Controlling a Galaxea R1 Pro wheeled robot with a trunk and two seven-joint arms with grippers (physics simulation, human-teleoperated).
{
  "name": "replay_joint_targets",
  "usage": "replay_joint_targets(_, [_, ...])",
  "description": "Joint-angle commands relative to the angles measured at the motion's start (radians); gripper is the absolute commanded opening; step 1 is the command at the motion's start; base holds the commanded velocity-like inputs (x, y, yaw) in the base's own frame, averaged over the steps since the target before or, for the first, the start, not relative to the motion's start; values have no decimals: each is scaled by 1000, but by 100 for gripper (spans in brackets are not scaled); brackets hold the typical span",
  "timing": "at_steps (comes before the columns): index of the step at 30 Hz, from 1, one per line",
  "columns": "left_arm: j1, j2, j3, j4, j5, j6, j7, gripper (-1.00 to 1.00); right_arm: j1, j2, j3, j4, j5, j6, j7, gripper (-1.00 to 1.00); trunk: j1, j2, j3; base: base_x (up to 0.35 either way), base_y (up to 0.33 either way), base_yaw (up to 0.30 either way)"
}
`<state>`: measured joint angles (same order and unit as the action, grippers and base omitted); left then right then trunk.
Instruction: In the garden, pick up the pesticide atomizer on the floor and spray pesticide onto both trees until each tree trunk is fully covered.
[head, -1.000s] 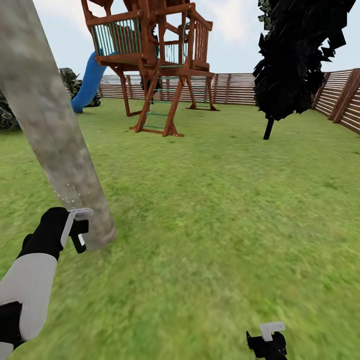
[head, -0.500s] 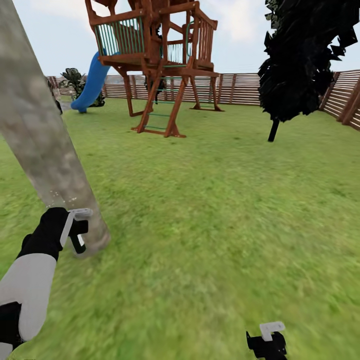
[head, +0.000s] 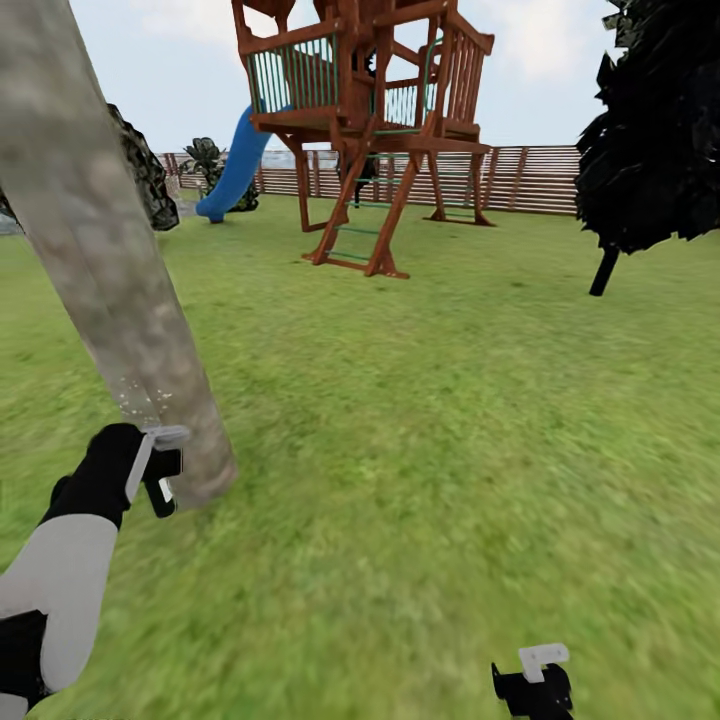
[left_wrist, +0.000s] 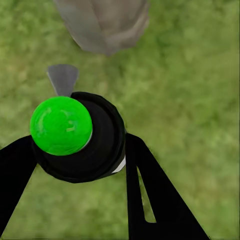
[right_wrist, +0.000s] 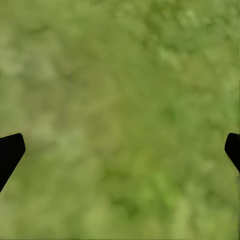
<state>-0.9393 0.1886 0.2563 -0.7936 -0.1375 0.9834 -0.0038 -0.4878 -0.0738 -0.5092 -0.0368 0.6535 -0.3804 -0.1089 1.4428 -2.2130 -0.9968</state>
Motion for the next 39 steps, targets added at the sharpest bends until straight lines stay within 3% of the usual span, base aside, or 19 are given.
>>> replay_joint_targets(1, [3, 8, 4, 0, 5, -1, -1, -100, 0, 0, 0, 0, 0, 0, 0, 100, 0, 0, 0, 176, -232, 77])
replay_joint_targets(3, [39, 70, 7, 0, 5, -3, -1, -100, 0, 0, 0, 0, 0, 0, 0, 100, 0, 0, 0, 177, -232, 18])
replay_joint_targets(6, [72, 111, 8, 1, 6, -8, -2, -100, 0, 0, 0, 0, 0, 0, 1, 100, 0, 0, 0, 193, -226, 3])
replay_joint_targets(8, [80, 107, 5, 2, 9, -25, -1, -100, 0, 0, 0, 0, 0, 0, 0, 100, 0, 0, 0, 227, -206, 94])
replay_joint_targets(10, [82, 70, 3, 10, 9, -40, -1, -100, 0, 0, 0, 0, 0, 0, 0, 100, 0, 0, 0, 237, -198, 237])
replay_joint_targets(12, [82, 51, 5, 14, 8, -45, -1, -100, 0, 0, 0, 0, 0, 0, 1, 100, 0, 0, 0, 240, -192, 266])
replay_joint_targets(14, [97, 58, 12, 22, 6, -48, -1, -100, 0, 0, 0, 0, 0, 0, 0, 100, 0, 0, 0, 242, -159, 275])
replay_joint_targets(16, [121, 86, 20, 27, 7, -59, -2, -100, 0, 0, 0, 0, 0, 0, 0, 100, 0, 0, 0, 214, -87, 276])
replay_joint_targets(18, [148, 101, 22, 28, 6, -117, -1, -100, 0, 1, 0, 0, 0, 0, 0, 100, 0, 0, 0, 69, -21, 276])
replay_joint_targets(23, [175, 86, 18, 48, 14, -148, -2, -100, 0, -1, 0, 0, 0, 0, 0, 100, 0, 0, 0, 143, -2, 83])
replay_joint_targets(28, [175, 83, 21, 138, 11, -289, -1, -100, 0, -3, 0, 0, 0, 0, 0, 100, 0, 0, 0, 335, 0, 1])
replay_joint_targets(39, [177, 86, 23, 168, 17, -297, -5, -100, 0, -1, 0, -2, 0, 0, 0, 100, 0, 0, 0, 125, 0, 140])
